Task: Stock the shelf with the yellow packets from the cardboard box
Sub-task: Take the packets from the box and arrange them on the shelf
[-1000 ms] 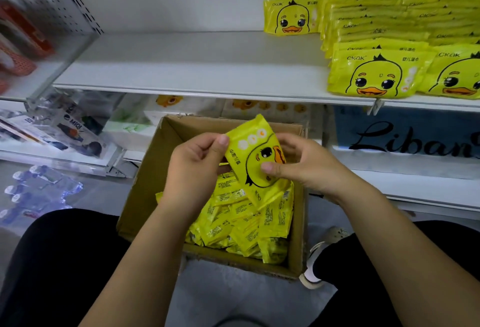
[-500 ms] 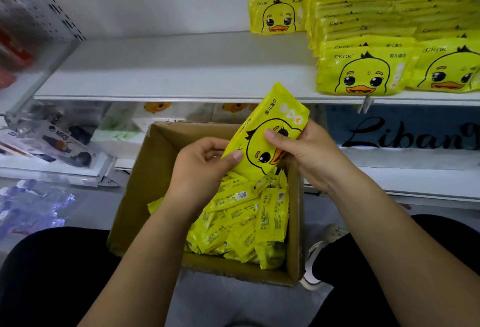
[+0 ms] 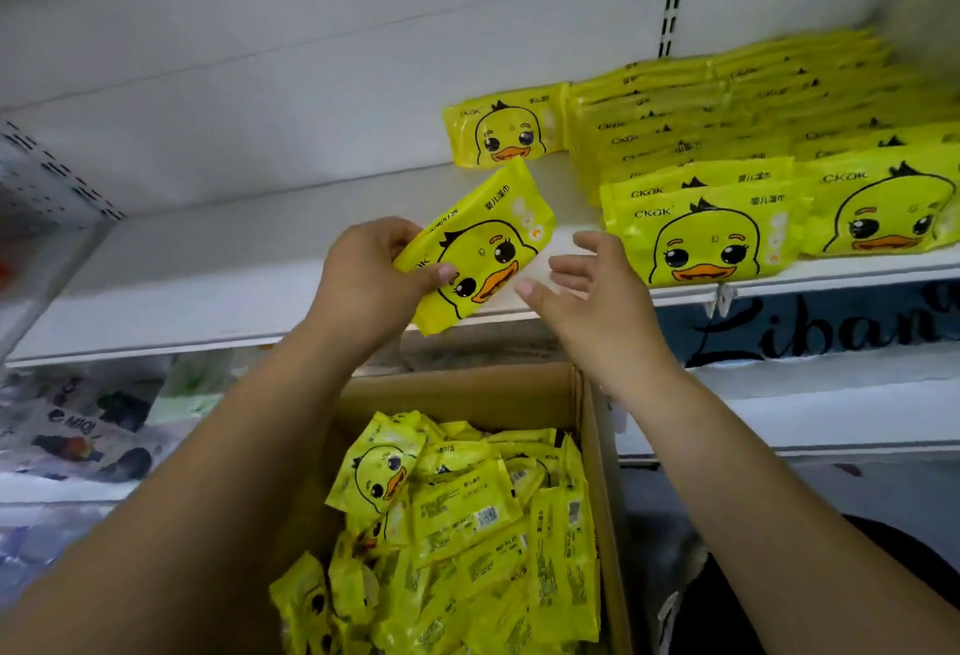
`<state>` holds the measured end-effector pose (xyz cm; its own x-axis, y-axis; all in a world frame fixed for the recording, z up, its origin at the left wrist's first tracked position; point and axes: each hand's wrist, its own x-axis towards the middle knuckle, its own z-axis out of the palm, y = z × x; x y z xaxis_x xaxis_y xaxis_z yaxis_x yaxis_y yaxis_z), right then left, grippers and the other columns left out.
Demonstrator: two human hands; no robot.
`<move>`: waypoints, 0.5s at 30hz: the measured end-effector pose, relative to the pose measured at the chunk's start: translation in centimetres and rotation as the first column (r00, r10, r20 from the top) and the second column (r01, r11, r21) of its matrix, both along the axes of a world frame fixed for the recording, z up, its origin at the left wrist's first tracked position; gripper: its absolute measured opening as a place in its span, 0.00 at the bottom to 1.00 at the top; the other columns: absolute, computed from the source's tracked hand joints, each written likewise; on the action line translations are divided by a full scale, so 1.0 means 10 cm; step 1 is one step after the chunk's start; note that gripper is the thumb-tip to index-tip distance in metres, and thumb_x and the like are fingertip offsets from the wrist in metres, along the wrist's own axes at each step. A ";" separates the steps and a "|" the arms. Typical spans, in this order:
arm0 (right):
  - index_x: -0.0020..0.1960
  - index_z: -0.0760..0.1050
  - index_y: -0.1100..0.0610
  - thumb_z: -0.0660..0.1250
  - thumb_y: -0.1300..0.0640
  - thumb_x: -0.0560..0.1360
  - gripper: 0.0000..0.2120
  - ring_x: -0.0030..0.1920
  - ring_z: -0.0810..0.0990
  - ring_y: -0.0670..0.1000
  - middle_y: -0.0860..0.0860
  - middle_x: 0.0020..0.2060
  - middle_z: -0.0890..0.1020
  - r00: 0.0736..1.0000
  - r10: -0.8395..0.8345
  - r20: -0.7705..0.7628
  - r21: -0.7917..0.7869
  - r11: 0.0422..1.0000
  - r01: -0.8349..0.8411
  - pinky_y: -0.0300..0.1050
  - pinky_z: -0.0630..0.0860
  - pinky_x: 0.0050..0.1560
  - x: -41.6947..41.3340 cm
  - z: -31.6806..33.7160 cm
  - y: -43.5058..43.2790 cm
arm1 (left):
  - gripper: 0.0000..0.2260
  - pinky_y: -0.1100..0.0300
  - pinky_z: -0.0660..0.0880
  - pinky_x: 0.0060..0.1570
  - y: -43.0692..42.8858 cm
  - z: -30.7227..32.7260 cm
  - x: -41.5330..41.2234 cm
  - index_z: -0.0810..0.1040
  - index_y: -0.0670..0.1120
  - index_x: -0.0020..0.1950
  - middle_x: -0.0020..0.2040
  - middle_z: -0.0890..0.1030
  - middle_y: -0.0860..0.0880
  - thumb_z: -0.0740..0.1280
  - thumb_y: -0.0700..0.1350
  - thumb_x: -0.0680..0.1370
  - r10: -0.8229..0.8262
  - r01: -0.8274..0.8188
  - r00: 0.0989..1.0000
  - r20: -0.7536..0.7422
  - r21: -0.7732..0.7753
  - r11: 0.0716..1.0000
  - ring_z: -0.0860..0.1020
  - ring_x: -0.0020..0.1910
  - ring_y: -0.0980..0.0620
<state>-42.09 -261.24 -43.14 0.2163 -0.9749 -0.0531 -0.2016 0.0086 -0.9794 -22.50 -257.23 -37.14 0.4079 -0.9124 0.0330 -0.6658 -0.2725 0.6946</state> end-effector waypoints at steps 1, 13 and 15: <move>0.70 0.69 0.54 0.75 0.49 0.74 0.29 0.63 0.76 0.48 0.49 0.62 0.78 0.996 -0.001 -0.086 -0.066 0.998 -0.005 0.45 0.73 0.65 0.03 -0.01 -0.06 | 0.11 0.57 0.76 0.42 -0.16 0.00 0.05 0.84 0.45 0.53 0.45 0.86 0.47 0.79 0.45 0.74 -0.001 0.001 0.999 0.052 -0.003 1.000 0.83 0.44 0.44; 0.77 0.64 0.53 0.64 0.40 0.79 0.31 0.81 0.49 0.54 0.54 0.80 0.56 0.725 0.098 -0.682 -0.148 0.952 -0.268 0.51 0.46 0.80 0.45 -0.21 -0.64 | 0.10 0.56 0.69 0.41 -1.70 -0.33 0.42 0.81 0.45 0.55 0.47 0.78 0.45 0.76 0.45 0.76 -0.082 0.089 0.980 0.181 -0.031 0.996 0.74 0.44 0.44; 0.78 0.63 0.52 0.63 0.39 0.79 0.32 0.81 0.48 0.54 0.54 0.80 0.56 0.698 0.075 -0.712 -0.161 0.950 -0.266 0.53 0.43 0.80 0.51 -0.23 -0.71 | 0.12 0.53 0.73 0.47 -1.88 -0.33 0.42 0.81 0.42 0.57 0.50 0.78 0.42 0.76 0.44 0.76 -0.109 0.124 0.973 0.206 -0.060 0.990 0.74 0.47 0.42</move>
